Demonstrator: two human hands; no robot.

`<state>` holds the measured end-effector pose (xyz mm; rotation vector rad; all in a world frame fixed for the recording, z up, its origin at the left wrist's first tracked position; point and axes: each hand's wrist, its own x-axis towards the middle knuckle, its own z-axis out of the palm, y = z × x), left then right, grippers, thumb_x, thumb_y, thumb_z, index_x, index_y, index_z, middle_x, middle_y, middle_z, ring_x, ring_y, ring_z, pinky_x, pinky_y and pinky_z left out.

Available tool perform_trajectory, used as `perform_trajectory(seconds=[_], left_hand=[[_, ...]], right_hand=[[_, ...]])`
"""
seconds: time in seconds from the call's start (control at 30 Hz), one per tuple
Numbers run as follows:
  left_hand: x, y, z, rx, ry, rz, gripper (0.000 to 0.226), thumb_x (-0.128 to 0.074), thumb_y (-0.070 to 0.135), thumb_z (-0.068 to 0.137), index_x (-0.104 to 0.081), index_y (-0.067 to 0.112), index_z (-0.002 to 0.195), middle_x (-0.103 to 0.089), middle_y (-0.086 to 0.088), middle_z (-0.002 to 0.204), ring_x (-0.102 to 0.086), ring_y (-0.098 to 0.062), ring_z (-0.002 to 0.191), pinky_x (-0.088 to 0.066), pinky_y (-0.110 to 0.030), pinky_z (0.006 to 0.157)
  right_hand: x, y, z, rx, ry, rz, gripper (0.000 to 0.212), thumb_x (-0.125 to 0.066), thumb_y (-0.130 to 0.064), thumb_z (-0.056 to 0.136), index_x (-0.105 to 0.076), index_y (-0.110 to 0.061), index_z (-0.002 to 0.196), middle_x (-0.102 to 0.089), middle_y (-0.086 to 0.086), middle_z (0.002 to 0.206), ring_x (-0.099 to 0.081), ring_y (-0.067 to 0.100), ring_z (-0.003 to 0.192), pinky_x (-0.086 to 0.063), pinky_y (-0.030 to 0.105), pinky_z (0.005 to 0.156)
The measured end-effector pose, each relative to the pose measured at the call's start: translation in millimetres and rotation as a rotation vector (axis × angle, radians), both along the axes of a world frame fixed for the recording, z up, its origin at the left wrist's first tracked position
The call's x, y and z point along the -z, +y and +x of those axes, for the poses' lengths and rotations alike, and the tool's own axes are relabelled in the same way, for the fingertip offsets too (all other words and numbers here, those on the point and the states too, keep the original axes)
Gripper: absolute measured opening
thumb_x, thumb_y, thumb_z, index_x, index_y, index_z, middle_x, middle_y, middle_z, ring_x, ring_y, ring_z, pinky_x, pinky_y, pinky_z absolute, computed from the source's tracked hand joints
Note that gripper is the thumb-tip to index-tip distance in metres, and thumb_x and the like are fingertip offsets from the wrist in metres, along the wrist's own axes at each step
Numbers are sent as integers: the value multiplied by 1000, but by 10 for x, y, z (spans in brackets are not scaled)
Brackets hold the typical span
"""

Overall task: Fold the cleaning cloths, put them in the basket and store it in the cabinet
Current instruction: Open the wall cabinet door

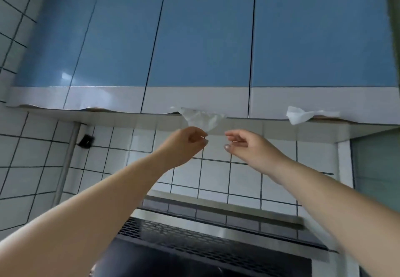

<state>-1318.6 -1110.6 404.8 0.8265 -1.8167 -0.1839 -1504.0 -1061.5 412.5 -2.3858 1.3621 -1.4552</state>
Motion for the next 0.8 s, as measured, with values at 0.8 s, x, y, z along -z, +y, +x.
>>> perform_trajectory(seconds=[0.8], left_hand=[[-567, -1333, -495, -649, -160, -648, 34, -56, 26, 89, -59, 28, 123, -55, 3, 119, -48, -22, 119, -10, -43, 117]], right_hand=[[-346, -1550, -222, -64, 158, -518, 47, -56, -21, 91, -46, -24, 137, -33, -10, 150, -25, 3, 138, -25, 27, 114]])
